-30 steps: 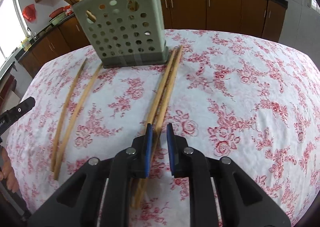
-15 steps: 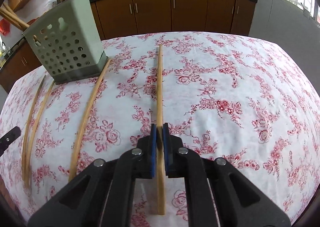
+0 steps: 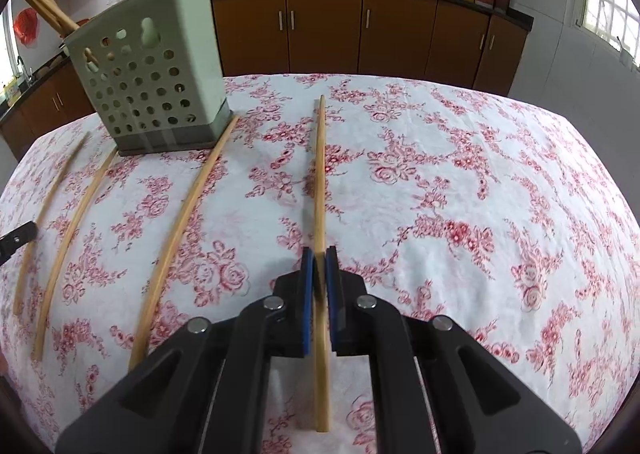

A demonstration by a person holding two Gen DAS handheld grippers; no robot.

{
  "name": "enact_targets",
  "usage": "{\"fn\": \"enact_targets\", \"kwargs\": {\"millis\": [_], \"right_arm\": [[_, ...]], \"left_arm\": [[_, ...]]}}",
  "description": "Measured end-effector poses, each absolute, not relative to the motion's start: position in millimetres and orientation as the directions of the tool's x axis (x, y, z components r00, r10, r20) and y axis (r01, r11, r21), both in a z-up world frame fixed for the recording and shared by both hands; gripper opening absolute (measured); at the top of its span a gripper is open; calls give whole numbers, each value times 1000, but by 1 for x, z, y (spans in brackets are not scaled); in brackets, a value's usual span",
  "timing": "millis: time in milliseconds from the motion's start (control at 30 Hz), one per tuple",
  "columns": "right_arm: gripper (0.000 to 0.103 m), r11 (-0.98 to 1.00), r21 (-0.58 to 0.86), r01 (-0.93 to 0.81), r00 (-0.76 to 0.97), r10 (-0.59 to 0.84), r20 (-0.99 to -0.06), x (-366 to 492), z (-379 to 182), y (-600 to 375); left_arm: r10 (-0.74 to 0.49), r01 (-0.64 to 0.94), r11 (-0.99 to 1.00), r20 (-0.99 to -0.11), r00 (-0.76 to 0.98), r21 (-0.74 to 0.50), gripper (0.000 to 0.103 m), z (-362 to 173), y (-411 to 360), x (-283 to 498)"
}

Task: Organize utensils
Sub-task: 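Close the left tool on another bamboo chopstick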

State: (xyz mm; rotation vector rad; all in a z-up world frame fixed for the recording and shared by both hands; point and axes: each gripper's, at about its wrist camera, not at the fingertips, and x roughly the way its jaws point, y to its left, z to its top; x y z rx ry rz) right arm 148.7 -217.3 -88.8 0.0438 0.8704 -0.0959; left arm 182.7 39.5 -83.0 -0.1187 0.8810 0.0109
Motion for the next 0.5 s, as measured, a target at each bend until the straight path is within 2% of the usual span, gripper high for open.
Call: {"fn": "enact_targets", "kwargs": {"millis": [500], "right_arm": [[8,994,19,109,641,-56,-766,154,-90,-225]], "left_arm": [[-67,-44,991,-767,638,-124,9,-82,49,176]]}}
